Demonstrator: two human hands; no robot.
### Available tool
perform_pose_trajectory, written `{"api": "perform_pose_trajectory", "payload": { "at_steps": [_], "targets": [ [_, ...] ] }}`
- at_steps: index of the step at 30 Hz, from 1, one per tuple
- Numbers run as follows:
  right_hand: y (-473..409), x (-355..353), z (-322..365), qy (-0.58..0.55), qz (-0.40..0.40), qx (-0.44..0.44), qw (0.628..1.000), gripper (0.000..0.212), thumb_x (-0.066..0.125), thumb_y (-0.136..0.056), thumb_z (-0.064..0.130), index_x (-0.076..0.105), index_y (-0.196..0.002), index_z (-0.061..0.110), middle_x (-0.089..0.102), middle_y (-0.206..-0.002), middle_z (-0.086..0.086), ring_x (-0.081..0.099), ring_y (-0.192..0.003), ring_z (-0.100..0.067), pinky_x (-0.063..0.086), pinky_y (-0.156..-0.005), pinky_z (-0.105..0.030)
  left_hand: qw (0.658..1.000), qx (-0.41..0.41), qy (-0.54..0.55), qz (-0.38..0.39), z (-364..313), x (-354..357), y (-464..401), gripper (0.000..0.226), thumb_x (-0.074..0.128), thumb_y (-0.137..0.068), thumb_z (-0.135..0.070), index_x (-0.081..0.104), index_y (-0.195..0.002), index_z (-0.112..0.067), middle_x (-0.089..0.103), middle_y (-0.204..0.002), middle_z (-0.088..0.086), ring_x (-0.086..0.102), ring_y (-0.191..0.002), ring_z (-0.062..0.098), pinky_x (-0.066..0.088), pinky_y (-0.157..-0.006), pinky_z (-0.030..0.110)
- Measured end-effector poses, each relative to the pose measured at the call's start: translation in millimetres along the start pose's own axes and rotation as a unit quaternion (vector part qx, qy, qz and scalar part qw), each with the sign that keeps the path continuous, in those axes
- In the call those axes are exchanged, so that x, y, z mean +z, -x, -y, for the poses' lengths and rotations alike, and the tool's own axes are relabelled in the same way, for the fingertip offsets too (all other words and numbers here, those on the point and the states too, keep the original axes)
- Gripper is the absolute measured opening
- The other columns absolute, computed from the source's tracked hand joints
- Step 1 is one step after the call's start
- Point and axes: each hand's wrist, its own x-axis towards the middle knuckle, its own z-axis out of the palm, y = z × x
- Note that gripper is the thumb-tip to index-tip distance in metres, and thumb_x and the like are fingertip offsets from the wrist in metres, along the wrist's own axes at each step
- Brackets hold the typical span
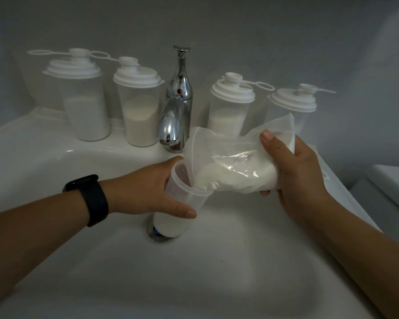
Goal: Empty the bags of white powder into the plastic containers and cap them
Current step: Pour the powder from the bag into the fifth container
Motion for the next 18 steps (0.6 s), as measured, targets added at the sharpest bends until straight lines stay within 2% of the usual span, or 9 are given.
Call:
{"api": "perform_pose_trajectory", "payload": {
  "at_steps": [12, 15, 18],
  "targets": [
    [-0.2, -1.8, 3.9, 0.003, -0.010, -0.016, 1.000, 0.045, 0.070, -0.083, 0.050, 0.067, -0.110, 0.013, 0.074, -0.084, -0.010, 0.069, -0.062, -0.025, 0.045, -0.041, -0.028, 1.000, -0.003, -0.004, 0.004, 0.7, 0.1, -0.9, 0.091, 0.089, -0.070, -0.042, 0.037, -0.145, -0.047, 0.052, -0.136, -0.039, 0.050, -0.127, -0.012, 0.044, -0.097, 0.006],
    [-2.0, -4.2, 4.3, 0.012, -0.009, -0.016, 1.000, 0.037, 0.070, -0.086, 0.048, 0.068, -0.106, 0.017, 0.075, -0.082, -0.008, 0.069, -0.062, -0.024, 0.045, -0.040, -0.027, 1.000, -0.003, -0.002, 0.006, 0.4, 0.4, -1.1, 0.092, 0.090, -0.069, -0.043, 0.037, -0.145, -0.048, 0.053, -0.136, -0.037, 0.051, -0.128, -0.010, 0.045, -0.100, 0.011],
    [-2.4, -3.2, 3.9, 0.012, -0.009, -0.015, 1.000, 0.039, 0.067, -0.084, 0.047, 0.068, -0.108, 0.017, 0.075, -0.082, -0.008, 0.069, -0.061, -0.024, 0.045, -0.041, -0.027, 1.000, -0.003, -0.005, 0.006, 0.9, -0.1, -0.7, 0.094, 0.090, -0.068, -0.045, 0.037, -0.147, -0.046, 0.054, -0.138, -0.034, 0.051, -0.129, -0.007, 0.046, -0.105, 0.017]
  ]
}}
